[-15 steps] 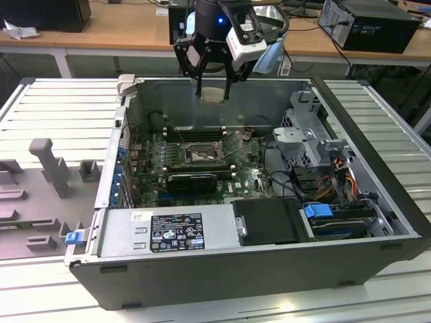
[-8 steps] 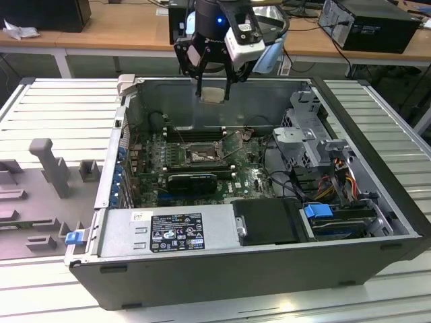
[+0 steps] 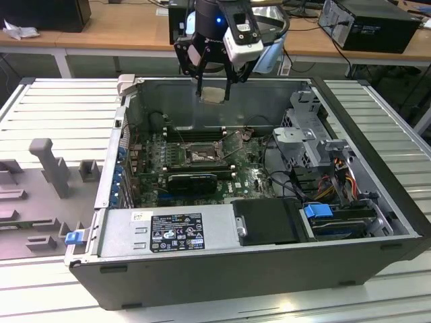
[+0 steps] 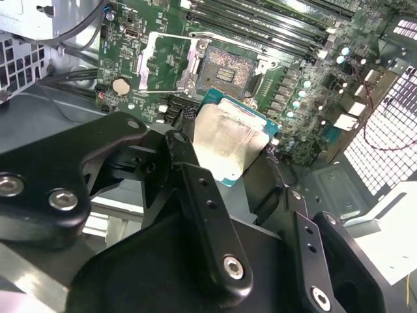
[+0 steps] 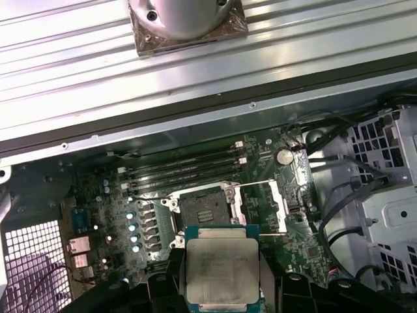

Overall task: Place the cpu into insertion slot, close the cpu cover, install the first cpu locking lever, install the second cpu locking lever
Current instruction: 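Place the cpu into insertion slot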

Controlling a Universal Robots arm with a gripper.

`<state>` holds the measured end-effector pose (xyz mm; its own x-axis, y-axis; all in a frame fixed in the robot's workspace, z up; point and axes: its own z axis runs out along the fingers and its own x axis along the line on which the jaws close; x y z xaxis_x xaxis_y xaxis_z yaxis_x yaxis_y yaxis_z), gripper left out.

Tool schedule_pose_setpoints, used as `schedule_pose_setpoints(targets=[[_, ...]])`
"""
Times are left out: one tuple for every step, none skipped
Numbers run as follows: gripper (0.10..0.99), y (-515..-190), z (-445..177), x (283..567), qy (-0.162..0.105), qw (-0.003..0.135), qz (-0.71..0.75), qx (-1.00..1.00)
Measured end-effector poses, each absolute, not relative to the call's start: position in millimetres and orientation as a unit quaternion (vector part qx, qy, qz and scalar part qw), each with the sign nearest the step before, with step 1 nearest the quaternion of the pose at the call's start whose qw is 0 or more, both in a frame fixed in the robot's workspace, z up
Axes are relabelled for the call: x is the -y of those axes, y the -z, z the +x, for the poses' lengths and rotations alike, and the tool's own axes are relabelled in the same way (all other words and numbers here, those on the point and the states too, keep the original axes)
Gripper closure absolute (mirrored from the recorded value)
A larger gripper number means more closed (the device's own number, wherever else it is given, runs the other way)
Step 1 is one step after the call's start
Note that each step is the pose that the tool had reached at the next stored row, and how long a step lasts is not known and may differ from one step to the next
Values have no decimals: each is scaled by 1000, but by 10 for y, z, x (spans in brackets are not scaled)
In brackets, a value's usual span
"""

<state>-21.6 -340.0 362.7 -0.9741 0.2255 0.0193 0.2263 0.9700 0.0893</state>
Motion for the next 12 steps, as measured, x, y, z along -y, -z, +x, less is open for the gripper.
schedule_pose_setpoints(targets=[[545, -3627, -216, 3400, 46, 4, -115, 992], [545, -3627, -216, 3400, 46, 4, -117, 992], [545, -3627, -216, 3400, 46, 4, -119, 992], [545, -3627, -216, 3400, 46, 4, -122, 991], [545, -3627, -216, 3400, 46, 4, -123, 991], [545, -3627, -217, 3400, 46, 4, -125, 991], [545, -3627, -216, 3400, 46, 4, -127, 991], [545, -3627, -217, 3400, 46, 4, -129, 991], [545, -3627, -217, 3400, 46, 4, -131, 990], [545, -3627, -216, 3400, 46, 4, -133, 990], [545, -3627, -217, 3400, 46, 4, -135, 990], [545, -3627, -216, 3400, 46, 3, -137, 990]])
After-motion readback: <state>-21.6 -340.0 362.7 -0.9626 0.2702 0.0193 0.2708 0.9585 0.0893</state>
